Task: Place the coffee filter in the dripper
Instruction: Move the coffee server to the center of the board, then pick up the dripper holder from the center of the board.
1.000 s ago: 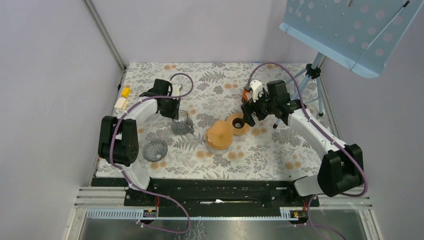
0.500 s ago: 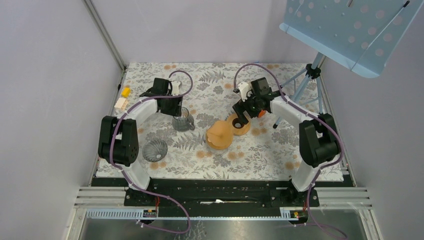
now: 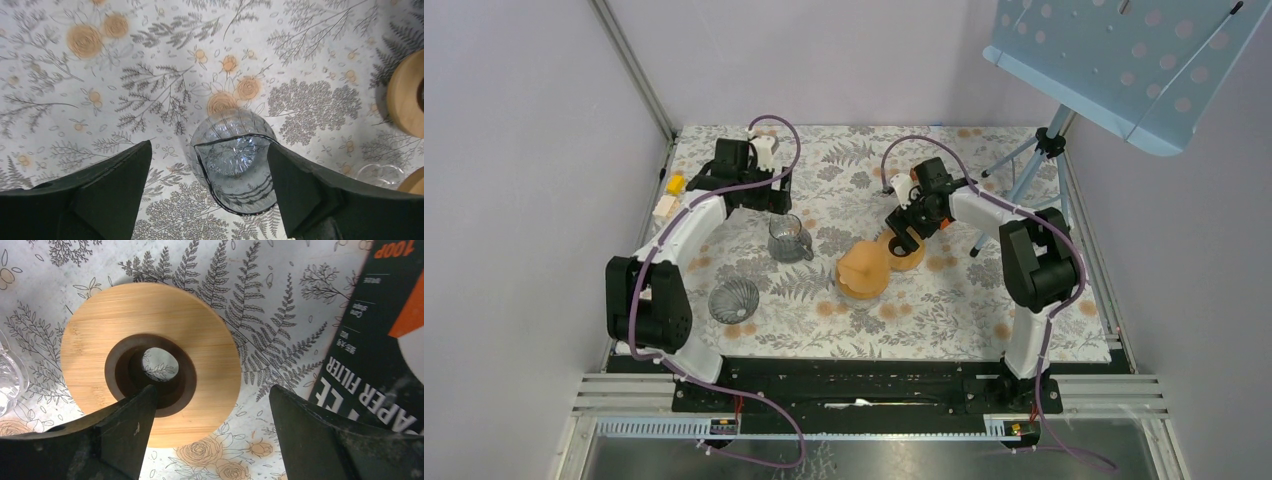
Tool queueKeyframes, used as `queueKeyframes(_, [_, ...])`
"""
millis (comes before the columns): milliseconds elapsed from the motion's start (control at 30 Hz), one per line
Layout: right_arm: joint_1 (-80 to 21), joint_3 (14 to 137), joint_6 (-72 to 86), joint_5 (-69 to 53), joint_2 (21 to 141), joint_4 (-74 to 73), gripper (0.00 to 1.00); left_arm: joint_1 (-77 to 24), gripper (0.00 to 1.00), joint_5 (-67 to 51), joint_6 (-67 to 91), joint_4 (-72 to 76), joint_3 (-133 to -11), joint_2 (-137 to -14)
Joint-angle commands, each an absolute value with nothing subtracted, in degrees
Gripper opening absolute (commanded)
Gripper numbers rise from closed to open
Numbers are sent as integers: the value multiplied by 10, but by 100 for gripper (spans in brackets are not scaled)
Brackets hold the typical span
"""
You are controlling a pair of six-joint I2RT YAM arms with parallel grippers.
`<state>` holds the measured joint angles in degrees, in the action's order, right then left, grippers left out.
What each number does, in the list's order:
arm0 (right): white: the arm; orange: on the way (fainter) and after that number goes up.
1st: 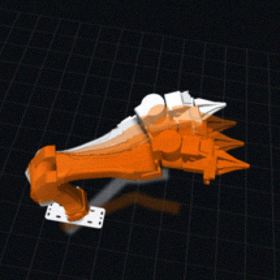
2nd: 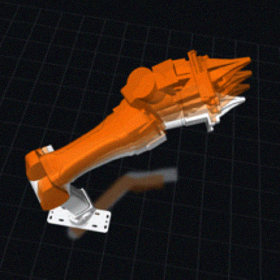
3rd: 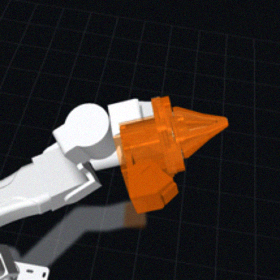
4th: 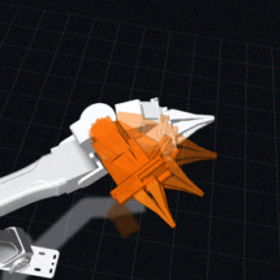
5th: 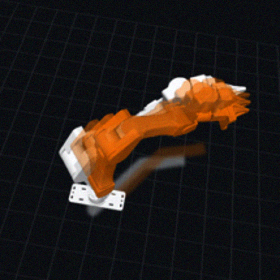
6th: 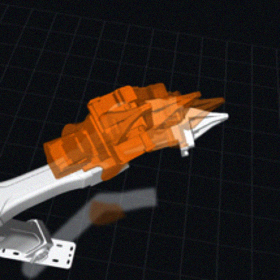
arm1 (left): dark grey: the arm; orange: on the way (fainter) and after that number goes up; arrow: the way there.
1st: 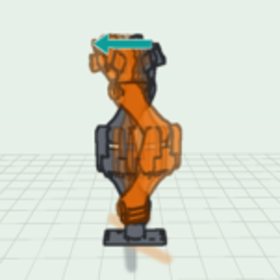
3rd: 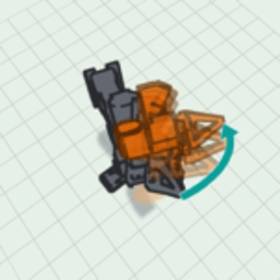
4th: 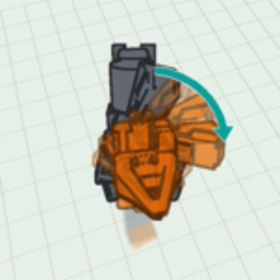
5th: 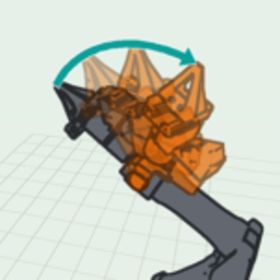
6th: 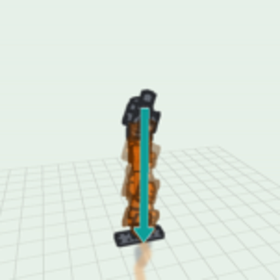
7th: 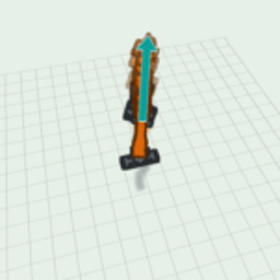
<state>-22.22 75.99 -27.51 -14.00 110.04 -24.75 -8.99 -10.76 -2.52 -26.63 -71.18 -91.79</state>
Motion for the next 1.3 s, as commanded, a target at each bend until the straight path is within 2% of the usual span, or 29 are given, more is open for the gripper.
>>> queueKeyframes(0, [-234,779,-287,-138,1114,-262,88,-85,94,-112,-25,-264,-746,-878])
queueKeyframes(100, [-236,784,-287,-142,1129,-268,82,-85,95,-112,-25,-265,-747,-865])
queueKeyframes(200, [-236,796,-288,-151,1141,-283,72,-85,96,-112,-26,-265,-745,-850])
queueKeyframes(367, [-236,819,-290,-158,1144,-303,52,-83,98,-110,-29,-268,-743,-833])
queueKeyframes(500, [-236,846,-287,-167,1137,-324,30,-76,99,-112,-29,-272,-742,-818])
queueKeyframes(533, [-236,851,-286,-168,1134,-327,28,-73,99,-112,-29,-273,-741,-813])
queueKeyframes(700, [-237,886,-282,-174,1113,-347,26,-61,99,-115,-28,-272,-736,-788])
queueKeyframes(867, [-252,973,-282,-171,1113,-390,25,-35,99,-126,-17,-278,-736,-772])
queueKeyframes(1100, [-311,1139,-279,-160,1152,-469,25,29,99,-163,-2,-282,-719,-748])
queueKeyframes(1267, [-365,1297,-273,-158,1226,-559,25,93,99,-188,26,-286,-702,-727])
